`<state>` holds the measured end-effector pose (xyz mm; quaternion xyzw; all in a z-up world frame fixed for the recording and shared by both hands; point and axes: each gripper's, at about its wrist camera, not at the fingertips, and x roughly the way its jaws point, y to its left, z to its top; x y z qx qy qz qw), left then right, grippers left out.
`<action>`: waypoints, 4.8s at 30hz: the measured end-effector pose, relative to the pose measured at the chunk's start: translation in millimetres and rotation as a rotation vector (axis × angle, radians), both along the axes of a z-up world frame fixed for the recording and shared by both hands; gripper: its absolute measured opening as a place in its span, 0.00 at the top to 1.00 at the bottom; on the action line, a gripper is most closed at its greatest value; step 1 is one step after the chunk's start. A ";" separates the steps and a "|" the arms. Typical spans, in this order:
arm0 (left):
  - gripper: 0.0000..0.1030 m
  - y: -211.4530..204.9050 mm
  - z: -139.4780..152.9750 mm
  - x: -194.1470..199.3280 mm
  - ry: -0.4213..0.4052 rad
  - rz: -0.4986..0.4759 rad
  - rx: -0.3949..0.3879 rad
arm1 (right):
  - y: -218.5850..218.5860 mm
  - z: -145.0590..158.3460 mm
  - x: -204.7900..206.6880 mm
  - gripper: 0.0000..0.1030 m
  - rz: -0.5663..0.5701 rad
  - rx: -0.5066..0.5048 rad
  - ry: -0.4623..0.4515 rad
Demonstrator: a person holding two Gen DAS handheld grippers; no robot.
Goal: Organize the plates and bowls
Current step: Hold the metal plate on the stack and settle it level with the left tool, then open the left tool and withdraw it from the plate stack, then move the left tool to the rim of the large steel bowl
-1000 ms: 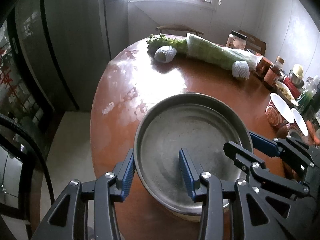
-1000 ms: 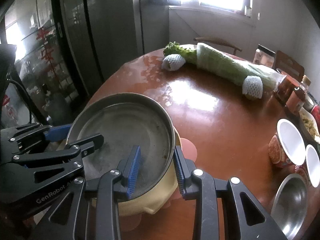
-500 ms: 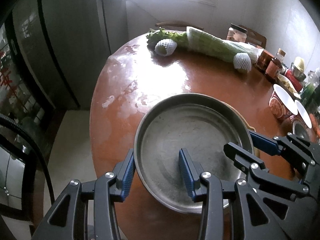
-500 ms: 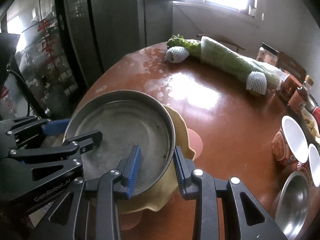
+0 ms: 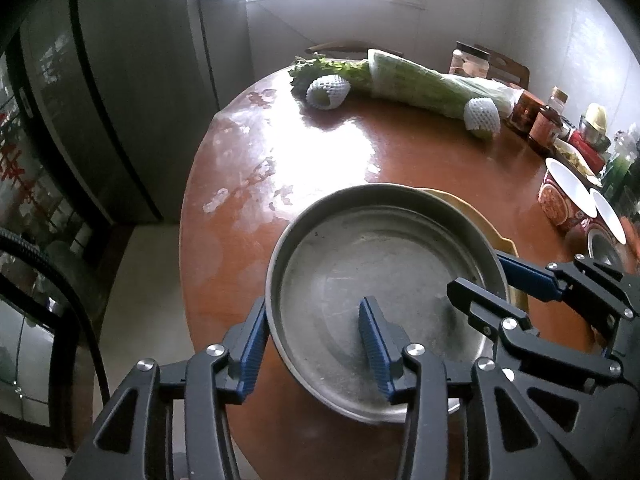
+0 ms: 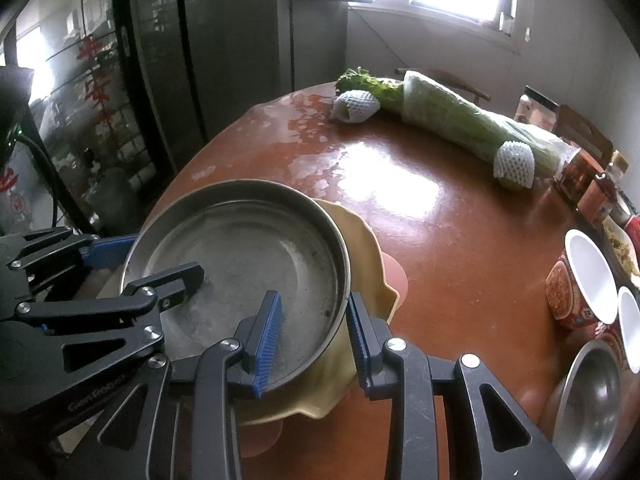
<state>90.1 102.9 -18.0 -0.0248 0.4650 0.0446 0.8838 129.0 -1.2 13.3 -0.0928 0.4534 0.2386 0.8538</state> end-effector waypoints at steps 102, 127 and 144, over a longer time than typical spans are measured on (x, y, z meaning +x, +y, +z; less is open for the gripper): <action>0.43 -87.1 51.7 17.9 -0.154 -0.062 -0.056 | -132.9 66.6 -7.4 0.46 -0.225 0.104 -0.177; 0.41 -213.1 70.9 -0.9 -0.204 -0.266 -0.046 | -282.8 78.8 -65.7 0.40 -0.471 0.133 -0.277; 0.41 -259.9 13.7 30.5 -0.079 -0.318 -0.059 | -327.2 12.3 -48.5 0.39 -0.502 0.131 -0.121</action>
